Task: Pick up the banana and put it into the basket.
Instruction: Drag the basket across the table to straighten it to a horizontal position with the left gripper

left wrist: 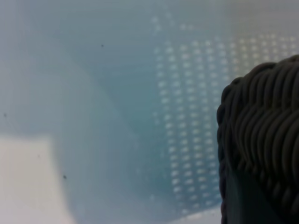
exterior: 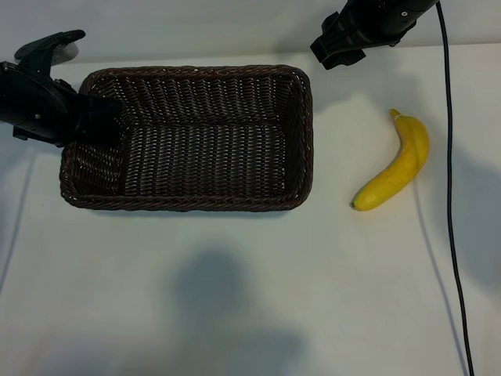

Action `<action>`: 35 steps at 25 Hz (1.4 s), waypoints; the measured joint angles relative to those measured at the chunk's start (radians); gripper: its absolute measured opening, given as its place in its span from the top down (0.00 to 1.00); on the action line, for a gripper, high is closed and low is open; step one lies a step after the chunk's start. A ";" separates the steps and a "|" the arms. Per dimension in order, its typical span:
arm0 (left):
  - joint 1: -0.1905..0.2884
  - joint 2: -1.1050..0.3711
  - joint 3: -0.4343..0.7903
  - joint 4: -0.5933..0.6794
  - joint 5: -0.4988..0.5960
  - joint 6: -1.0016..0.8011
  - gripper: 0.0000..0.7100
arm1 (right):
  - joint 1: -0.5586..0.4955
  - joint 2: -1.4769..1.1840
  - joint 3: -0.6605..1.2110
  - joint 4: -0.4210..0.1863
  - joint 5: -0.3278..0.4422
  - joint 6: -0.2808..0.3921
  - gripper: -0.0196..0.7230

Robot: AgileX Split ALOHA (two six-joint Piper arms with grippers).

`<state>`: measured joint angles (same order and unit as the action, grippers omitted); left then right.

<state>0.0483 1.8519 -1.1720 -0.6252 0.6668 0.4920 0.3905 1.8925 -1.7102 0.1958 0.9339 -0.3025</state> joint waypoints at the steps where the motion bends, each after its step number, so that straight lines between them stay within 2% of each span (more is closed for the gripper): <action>1: 0.000 0.008 -0.003 0.000 0.000 0.000 0.76 | 0.000 0.000 0.000 -0.001 0.000 0.000 0.21; 10: 0.000 0.061 -0.021 -0.001 0.011 0.000 0.76 | 0.000 0.000 0.000 -0.003 0.000 0.000 0.21; 22: -0.046 0.082 -0.021 0.002 -0.007 -0.006 0.76 | 0.000 0.000 0.000 -0.003 0.002 0.000 0.21; 30: -0.050 0.083 -0.021 0.097 -0.029 -0.087 0.76 | 0.000 0.000 0.000 -0.003 0.003 0.000 0.21; 35: -0.050 0.089 -0.021 0.100 -0.034 -0.091 0.76 | 0.000 0.000 0.000 -0.003 0.004 0.000 0.21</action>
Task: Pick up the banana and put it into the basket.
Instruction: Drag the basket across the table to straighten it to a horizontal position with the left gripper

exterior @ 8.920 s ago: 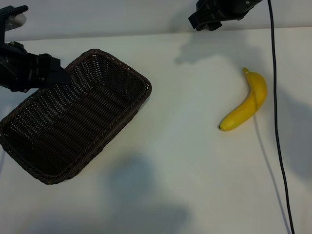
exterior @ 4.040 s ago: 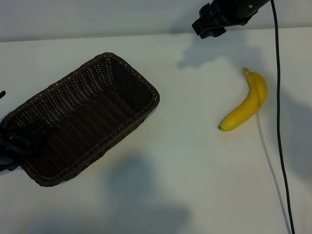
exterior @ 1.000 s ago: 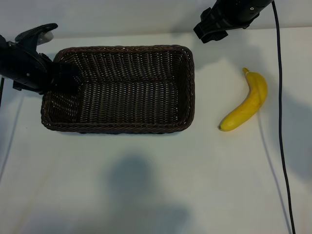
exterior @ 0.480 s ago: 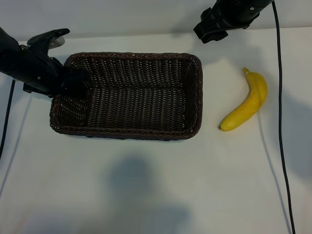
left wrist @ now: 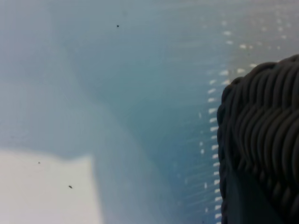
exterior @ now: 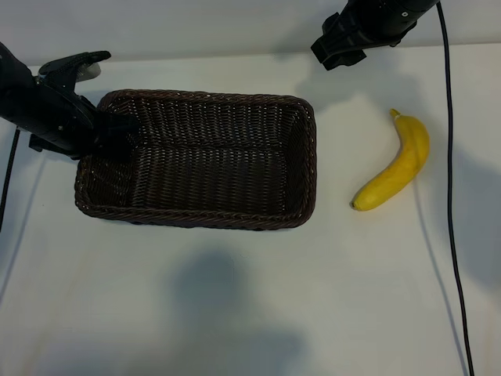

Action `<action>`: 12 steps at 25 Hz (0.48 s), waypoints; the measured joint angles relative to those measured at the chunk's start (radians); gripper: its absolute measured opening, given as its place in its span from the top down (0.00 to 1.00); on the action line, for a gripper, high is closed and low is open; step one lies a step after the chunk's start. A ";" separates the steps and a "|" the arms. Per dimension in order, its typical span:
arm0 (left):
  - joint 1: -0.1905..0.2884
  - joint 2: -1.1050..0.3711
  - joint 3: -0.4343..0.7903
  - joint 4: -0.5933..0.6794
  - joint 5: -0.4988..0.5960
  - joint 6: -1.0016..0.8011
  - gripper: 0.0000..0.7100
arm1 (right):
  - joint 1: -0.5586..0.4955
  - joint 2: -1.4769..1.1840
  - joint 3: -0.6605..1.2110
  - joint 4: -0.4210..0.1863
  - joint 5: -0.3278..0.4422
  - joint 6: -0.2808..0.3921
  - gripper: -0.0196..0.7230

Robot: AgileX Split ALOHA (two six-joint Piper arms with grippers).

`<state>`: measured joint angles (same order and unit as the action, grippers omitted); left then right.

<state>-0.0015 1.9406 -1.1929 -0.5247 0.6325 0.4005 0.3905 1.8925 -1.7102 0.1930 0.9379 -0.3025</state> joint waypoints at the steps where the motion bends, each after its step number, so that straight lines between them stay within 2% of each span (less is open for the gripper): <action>1: 0.000 0.001 0.000 -0.001 -0.002 -0.001 0.76 | 0.000 0.000 0.000 0.000 0.000 0.000 0.21; 12: 0.000 0.035 -0.001 -0.021 -0.018 -0.006 0.76 | 0.000 0.000 0.000 0.000 0.006 0.000 0.21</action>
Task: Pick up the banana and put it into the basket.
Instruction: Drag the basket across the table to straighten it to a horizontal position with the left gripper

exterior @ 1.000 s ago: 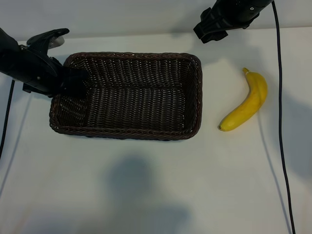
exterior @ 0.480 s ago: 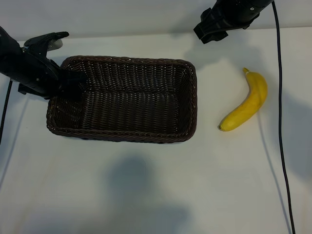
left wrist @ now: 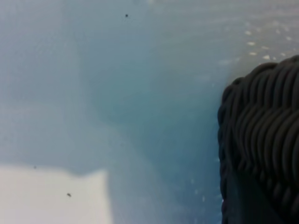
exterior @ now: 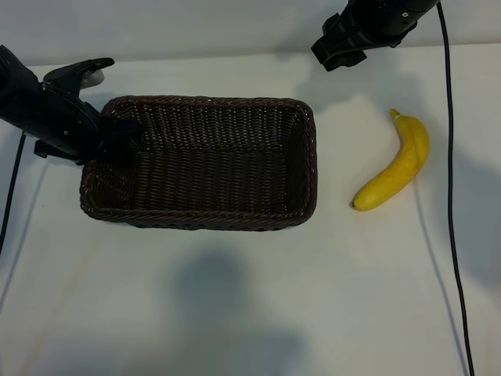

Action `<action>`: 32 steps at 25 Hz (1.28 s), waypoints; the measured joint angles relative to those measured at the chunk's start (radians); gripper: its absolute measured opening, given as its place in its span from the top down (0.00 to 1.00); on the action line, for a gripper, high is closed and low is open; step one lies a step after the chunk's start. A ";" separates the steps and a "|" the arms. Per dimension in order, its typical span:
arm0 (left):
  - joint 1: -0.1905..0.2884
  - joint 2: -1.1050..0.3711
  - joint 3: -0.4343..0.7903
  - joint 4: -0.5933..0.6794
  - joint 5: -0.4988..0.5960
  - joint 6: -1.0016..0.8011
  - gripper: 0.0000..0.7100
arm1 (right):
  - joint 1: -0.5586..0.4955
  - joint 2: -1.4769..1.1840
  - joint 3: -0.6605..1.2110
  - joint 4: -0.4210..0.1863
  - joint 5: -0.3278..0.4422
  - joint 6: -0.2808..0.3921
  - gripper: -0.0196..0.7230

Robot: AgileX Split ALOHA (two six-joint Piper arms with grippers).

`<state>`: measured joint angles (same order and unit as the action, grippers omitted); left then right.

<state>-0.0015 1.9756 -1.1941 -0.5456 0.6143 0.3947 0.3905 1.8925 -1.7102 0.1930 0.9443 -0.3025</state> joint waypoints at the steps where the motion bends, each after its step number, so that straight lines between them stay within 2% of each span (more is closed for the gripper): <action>1: 0.000 0.000 0.000 -0.002 -0.002 -0.001 0.76 | 0.000 0.000 0.000 0.000 0.000 0.000 0.21; 4: 0.000 0.000 0.000 -0.003 0.000 -0.001 0.76 | 0.000 0.000 0.000 0.000 0.000 0.000 0.21; 6: 0.000 0.000 0.000 -0.010 0.005 -0.004 0.68 | 0.000 0.000 0.000 0.000 0.000 0.000 0.21; 7: 0.000 0.000 0.000 -0.017 0.010 -0.004 0.62 | 0.000 0.000 0.000 0.000 0.000 0.000 0.21; 9: 0.000 0.000 0.000 -0.027 0.017 -0.006 0.41 | 0.000 0.000 0.000 0.000 0.001 0.000 0.21; 11: 0.000 0.000 0.000 -0.031 0.029 -0.014 0.25 | 0.000 0.000 0.000 0.000 0.001 0.000 0.21; 13: 0.000 0.000 0.000 -0.031 0.037 -0.022 0.16 | 0.000 0.000 0.000 0.000 0.001 0.000 0.21; 32: 0.013 -0.031 -0.005 -0.002 0.100 -0.045 0.15 | 0.000 0.000 0.000 -0.003 0.005 0.000 0.21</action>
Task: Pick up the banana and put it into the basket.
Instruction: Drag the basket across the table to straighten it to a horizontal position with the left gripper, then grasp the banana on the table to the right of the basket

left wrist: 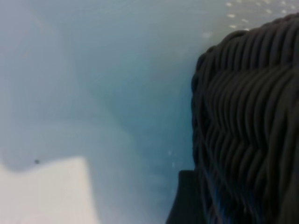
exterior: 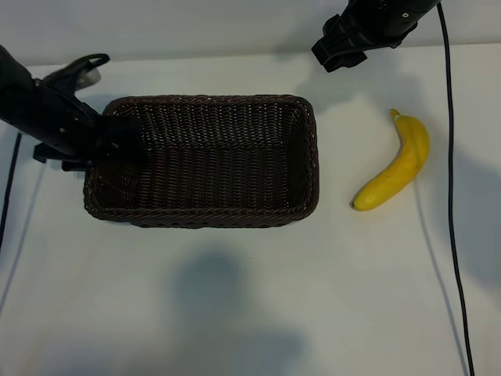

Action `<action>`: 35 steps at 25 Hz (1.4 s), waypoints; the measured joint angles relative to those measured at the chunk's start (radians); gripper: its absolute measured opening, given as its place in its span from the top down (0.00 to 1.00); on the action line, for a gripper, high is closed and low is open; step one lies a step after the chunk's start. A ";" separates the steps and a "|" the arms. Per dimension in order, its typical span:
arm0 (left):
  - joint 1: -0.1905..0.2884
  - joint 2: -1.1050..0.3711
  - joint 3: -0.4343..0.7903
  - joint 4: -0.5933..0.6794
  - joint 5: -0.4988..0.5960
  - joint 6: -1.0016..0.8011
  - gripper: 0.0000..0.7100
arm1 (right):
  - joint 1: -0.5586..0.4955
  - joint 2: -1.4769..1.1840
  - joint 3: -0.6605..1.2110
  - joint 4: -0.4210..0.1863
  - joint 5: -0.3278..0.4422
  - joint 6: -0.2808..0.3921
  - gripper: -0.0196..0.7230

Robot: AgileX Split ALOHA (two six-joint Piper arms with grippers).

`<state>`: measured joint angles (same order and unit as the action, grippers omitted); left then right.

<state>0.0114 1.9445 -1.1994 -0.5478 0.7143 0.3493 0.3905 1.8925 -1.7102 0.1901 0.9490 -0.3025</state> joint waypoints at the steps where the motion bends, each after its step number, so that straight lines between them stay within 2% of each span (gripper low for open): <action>1: 0.001 -0.012 0.000 0.022 0.005 -0.013 0.15 | 0.000 0.000 0.000 0.000 0.000 0.000 0.21; 7: 0.013 -0.075 0.000 0.116 0.037 -0.082 0.15 | 0.000 0.000 0.000 -0.001 0.001 0.000 0.21; 25: 0.013 -0.274 0.000 0.145 0.129 -0.091 0.15 | 0.000 0.000 0.000 -0.001 0.022 0.000 0.21; 28: 0.013 -0.302 0.000 0.106 0.142 -0.072 0.15 | 0.000 0.000 0.000 -0.001 0.022 0.000 0.21; 35: 0.013 -0.334 0.000 -0.092 0.170 0.065 0.15 | 0.000 0.000 0.000 -0.001 0.022 0.000 0.21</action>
<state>0.0245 1.6105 -1.1994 -0.6396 0.8845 0.4145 0.3905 1.8925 -1.7102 0.1889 0.9713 -0.3025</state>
